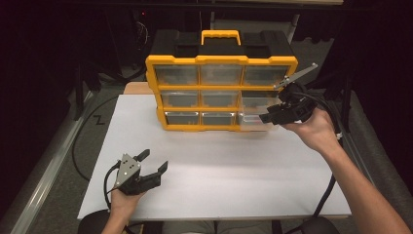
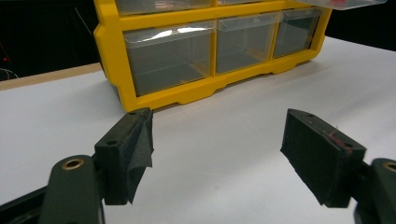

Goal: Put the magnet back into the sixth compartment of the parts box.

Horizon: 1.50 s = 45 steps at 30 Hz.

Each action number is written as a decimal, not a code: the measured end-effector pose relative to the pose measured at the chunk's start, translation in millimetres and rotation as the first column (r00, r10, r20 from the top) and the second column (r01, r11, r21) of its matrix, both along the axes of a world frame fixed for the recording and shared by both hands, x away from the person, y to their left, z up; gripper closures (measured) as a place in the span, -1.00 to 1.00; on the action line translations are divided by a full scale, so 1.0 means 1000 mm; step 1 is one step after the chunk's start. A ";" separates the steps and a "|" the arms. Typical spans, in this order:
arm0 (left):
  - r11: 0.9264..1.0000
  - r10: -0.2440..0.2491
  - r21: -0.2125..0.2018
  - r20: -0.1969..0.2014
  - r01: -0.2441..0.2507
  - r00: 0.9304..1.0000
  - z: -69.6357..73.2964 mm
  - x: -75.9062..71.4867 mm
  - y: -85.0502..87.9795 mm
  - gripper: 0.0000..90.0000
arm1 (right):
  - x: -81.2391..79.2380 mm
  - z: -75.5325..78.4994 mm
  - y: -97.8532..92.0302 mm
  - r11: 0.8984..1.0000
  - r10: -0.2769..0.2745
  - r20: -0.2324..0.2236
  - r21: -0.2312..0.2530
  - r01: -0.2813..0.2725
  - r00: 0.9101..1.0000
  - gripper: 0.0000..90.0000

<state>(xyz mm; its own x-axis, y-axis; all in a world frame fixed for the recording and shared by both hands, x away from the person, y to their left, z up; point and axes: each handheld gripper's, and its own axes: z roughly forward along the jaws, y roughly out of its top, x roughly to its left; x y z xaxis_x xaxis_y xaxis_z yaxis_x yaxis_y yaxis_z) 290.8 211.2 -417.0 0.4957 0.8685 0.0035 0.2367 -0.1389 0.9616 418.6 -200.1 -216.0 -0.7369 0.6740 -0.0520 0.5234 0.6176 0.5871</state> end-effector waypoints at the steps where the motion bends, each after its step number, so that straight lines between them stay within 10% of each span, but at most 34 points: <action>1: 1.000 0.000 0.000 0.000 0.000 1.000 0.000 0.000 0.000 -0.43 | -0.001 0.000 0.000 1.000 0.000 0.001 0.005 0.000 1.000 0.32; 45: 1.000 0.014 -0.008 0.001 -0.014 1.000 0.001 0.000 0.001 -0.42 | -0.024 -0.026 -0.021 0.998 0.034 -0.009 0.045 -0.034 0.999 0.29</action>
